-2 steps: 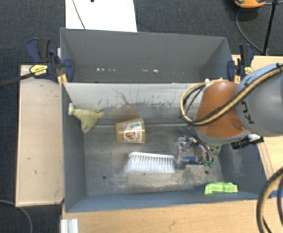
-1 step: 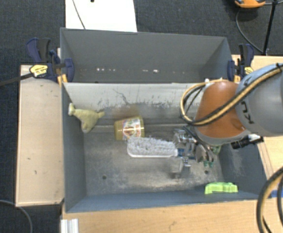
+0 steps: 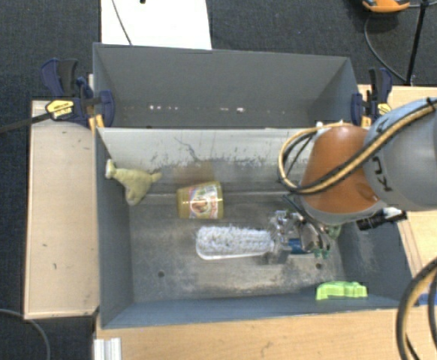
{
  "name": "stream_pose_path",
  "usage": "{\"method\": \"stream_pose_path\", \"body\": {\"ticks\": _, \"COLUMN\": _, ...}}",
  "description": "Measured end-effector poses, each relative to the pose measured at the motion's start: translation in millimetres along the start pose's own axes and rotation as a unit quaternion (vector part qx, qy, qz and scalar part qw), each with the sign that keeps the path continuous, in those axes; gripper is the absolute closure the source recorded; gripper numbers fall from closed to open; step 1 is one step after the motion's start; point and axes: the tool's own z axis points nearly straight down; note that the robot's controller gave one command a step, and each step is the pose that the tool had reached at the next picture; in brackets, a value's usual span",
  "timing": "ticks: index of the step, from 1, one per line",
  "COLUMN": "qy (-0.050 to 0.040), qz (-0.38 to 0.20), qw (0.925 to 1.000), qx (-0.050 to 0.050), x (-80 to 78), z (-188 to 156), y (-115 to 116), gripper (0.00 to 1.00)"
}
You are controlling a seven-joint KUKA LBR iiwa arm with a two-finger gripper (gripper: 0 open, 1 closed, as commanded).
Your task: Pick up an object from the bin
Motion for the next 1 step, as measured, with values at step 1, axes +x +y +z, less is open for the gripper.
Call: {"method": "stream_pose_path", "body": {"ticks": 1, "qy": 0.0, "qz": 0.0, "qw": 1.0, "qx": 0.0, "x": 0.0, "z": 0.0, "y": 0.0, "gripper": 1.0}}
